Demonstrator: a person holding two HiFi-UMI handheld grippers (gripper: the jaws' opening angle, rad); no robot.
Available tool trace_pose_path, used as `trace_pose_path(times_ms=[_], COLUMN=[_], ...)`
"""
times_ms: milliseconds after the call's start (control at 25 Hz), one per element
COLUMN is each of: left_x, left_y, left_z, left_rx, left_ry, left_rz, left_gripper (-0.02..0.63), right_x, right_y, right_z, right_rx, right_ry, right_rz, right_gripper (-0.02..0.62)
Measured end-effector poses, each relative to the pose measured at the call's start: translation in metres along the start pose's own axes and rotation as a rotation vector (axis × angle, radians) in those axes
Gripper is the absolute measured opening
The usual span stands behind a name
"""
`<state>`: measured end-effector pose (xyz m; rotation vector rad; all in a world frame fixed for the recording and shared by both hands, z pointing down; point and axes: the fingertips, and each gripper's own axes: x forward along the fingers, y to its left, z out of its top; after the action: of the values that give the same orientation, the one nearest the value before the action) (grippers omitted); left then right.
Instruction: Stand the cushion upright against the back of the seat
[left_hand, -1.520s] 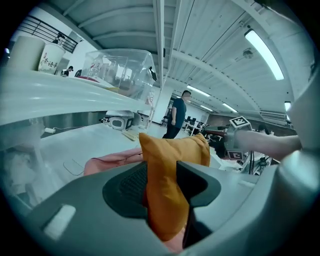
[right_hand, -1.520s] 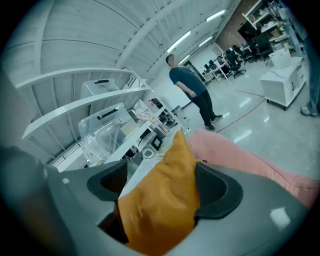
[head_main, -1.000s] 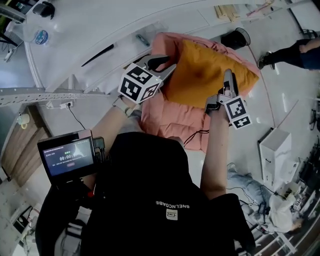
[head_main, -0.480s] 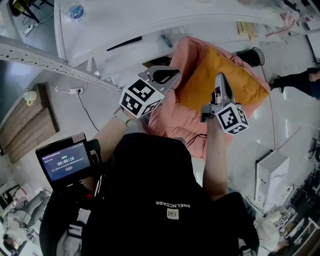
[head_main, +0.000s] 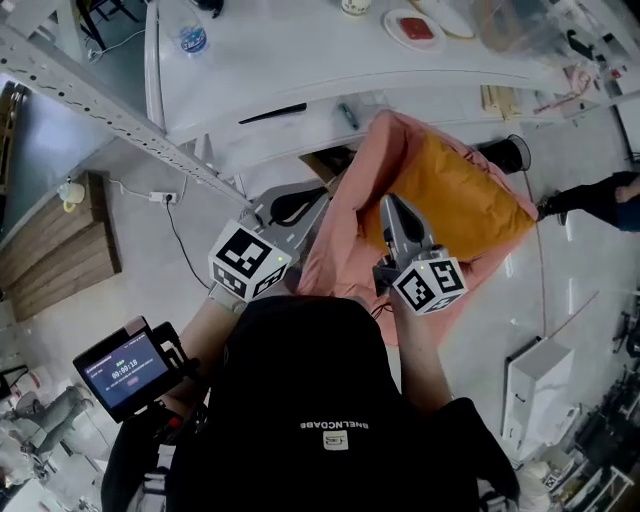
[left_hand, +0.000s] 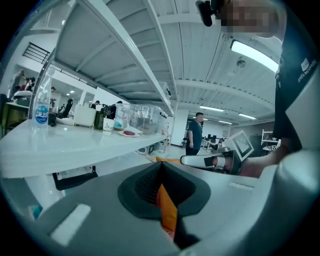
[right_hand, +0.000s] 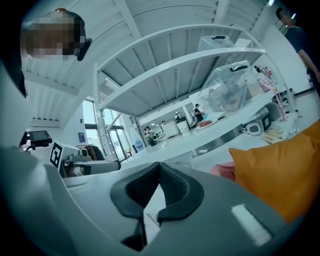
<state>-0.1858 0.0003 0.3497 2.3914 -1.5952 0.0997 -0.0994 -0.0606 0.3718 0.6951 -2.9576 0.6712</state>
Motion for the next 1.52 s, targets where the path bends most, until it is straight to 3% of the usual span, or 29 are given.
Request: trace_pose_path(times_ms=[400, 720, 1160, 1520], left_x=[-0.037, -0.037, -0.037, -0.031], left_y=[-0.032, -0.065, -0.067, -0.073], left_z=[-0.014, -0.021, -0.02, -0.02], left_rx=[-0.035, -0.06, -0.082, -0.05], left_ry=[0.006, -0.016, -0.035, -0.02], left_rz=[0.047, 0.076, 0.067, 0.053], left_gripper=[0.014, 0.014, 0.014, 0.012], right_x=[-0.014, -0.05, -0.06, -0.064], right_y=[0.051, 0.066, 0.07, 0.067], right_z=[-0.015, -0.016, -0.018, -0.02], right_rx=[-0.051, -0.079, -0.121, -0.124], right_ry=[0.062, 0.063, 0.059, 0.058], right_rz=[0.153, 0.218, 0.211, 0.188], right_gripper=[0.006, 0.006, 0.006, 0.006])
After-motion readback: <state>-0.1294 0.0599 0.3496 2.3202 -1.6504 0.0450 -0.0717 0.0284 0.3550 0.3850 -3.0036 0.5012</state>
